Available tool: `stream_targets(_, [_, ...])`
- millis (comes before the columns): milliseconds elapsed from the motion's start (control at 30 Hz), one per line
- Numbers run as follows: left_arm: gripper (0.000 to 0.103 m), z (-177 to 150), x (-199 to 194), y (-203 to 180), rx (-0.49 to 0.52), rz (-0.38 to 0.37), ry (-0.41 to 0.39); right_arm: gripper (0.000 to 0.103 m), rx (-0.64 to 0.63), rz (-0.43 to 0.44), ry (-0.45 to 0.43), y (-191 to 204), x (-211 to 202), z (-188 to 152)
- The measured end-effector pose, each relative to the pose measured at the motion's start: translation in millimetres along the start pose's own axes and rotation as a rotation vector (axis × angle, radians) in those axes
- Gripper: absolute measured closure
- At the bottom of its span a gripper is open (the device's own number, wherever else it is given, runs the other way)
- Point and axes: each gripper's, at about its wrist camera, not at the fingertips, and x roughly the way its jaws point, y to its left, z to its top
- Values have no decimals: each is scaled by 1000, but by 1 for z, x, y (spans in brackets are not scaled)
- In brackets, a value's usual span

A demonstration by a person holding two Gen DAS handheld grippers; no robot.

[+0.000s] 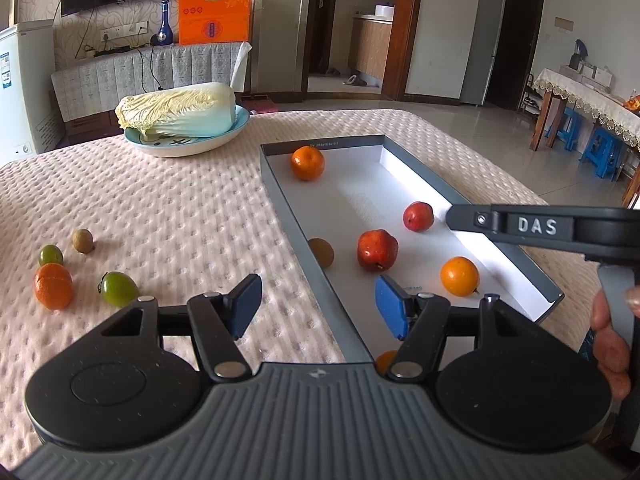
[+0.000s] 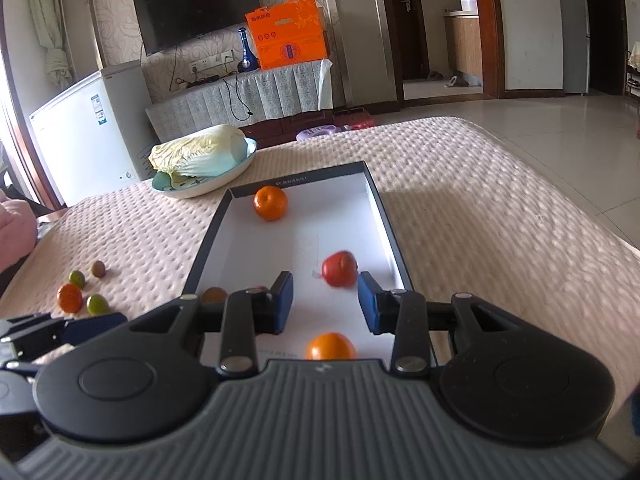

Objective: Organize fruits
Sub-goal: 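Withdraw both tools from the box back toward the loose fruits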

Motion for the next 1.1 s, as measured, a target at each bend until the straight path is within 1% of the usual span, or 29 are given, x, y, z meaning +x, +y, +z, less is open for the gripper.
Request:
stream_targets(167, [35,-1,-4,2,1,6,-10,65,-2,5,-9,5,-11,-3])
stream_targets(367, [35,-3,-10,8,5,20,-16,65,-22,40,-24,22,-19,-6])
stream_targets(800, [35,-4,-22,31,-14,44,-30,65,-88,90,-15,58,-14,-11])
stream_targets(1100, [35,-6,-27,45,-24,63,-33,65,-102,121,-19,77,-12,-11])
